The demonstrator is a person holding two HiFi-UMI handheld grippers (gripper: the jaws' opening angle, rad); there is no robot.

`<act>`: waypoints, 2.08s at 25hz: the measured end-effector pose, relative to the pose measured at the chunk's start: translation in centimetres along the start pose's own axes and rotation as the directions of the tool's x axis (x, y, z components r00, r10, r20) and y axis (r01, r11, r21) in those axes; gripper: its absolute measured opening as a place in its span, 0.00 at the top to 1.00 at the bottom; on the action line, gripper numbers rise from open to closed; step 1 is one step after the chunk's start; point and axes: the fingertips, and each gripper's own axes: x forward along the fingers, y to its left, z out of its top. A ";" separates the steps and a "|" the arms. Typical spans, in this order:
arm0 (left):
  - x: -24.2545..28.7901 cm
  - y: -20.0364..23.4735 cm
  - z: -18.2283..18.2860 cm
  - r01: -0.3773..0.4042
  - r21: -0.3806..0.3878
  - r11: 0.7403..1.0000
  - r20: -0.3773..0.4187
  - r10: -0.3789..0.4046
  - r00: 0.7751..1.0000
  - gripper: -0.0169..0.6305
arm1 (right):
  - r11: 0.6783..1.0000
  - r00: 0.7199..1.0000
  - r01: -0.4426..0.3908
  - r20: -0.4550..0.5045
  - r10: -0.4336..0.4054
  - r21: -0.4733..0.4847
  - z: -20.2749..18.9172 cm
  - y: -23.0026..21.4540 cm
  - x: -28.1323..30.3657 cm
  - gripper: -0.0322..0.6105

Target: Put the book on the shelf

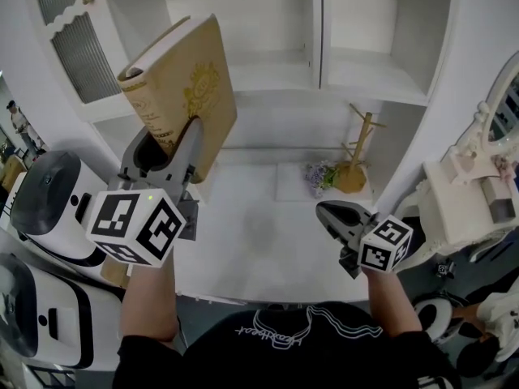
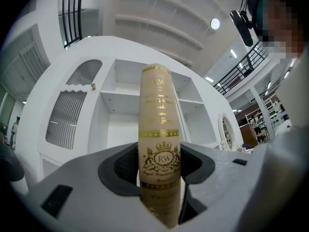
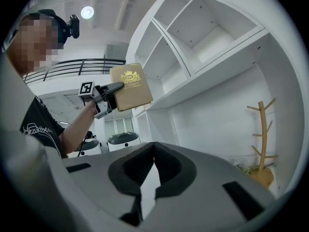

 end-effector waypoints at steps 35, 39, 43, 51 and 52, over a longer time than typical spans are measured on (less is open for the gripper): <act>17.2 7.8 -0.8 -0.032 -0.069 0.997 -0.095 0.025 0.995 0.66 | 0.992 0.994 0.106 -0.013 -0.105 0.074 -0.2 -8.2 2.3 0.94; 18.6 8.1 -1.2 -0.049 -0.066 0.997 -0.117 0.042 0.992 0.66 | 0.989 0.993 0.118 -0.006 -0.118 0.088 -0.3 -8.8 1.8 0.94; 20.1 8.4 -1.7 -0.067 -0.068 0.995 -0.125 0.058 0.990 0.66 | 0.987 0.992 0.129 -0.001 -0.129 0.094 -0.3 -9.3 1.4 0.94; 22.8 9.0 -2.4 -0.094 -0.061 0.994 -0.147 0.084 0.985 0.66 | 0.983 0.989 0.147 0.000 -0.148 0.111 -0.7 -10.3 0.8 0.94; 23.1 9.1 -2.5 -0.097 -0.060 0.993 -0.150 0.087 0.985 0.66 | 0.982 0.989 0.148 0.001 -0.150 0.114 -0.8 -10.3 0.8 0.94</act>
